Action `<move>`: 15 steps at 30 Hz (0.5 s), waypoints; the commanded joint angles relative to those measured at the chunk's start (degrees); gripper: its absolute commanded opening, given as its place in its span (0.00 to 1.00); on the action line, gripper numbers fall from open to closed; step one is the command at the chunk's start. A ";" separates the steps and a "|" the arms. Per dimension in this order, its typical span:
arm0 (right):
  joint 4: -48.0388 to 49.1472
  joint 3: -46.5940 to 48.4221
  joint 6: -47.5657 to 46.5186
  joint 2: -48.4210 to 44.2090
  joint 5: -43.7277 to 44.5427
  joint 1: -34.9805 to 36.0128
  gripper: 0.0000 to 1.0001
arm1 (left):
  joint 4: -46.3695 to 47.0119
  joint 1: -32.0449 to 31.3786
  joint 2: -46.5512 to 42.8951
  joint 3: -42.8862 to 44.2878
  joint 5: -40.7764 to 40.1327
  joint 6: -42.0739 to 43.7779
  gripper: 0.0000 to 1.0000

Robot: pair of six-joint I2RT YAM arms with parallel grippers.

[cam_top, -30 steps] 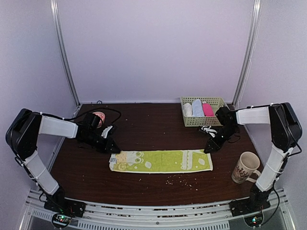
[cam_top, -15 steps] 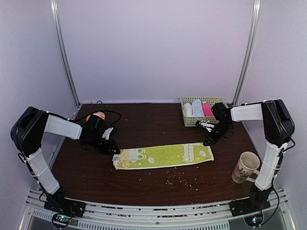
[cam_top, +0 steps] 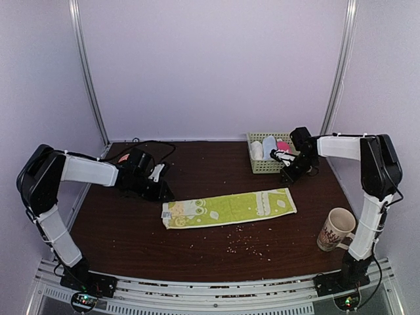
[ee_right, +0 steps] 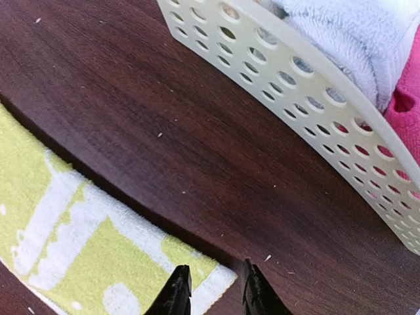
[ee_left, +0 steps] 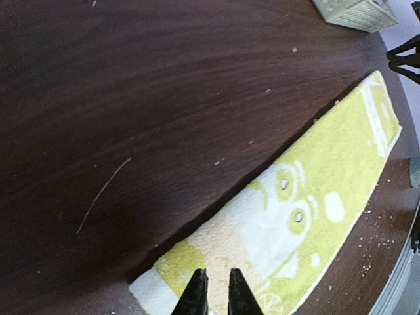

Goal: Roll the towels
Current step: Move the towel to the center of the board.

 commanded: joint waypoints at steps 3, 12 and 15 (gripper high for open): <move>-5.62 1.17 1.83 -10.86 -1.18 -0.05 0.29 | -2.16 -3.76 -9.72 -0.66 0.69 4.14 0.12; 3.60 -4.59 11.11 -24.42 -14.29 -7.23 1.00 | 1.44 -4.93 -14.85 -12.83 9.58 2.21 0.11; -3.96 -1.41 6.03 -20.90 -21.70 -7.32 0.90 | 6.45 -4.94 -15.03 -16.49 12.65 -0.14 0.07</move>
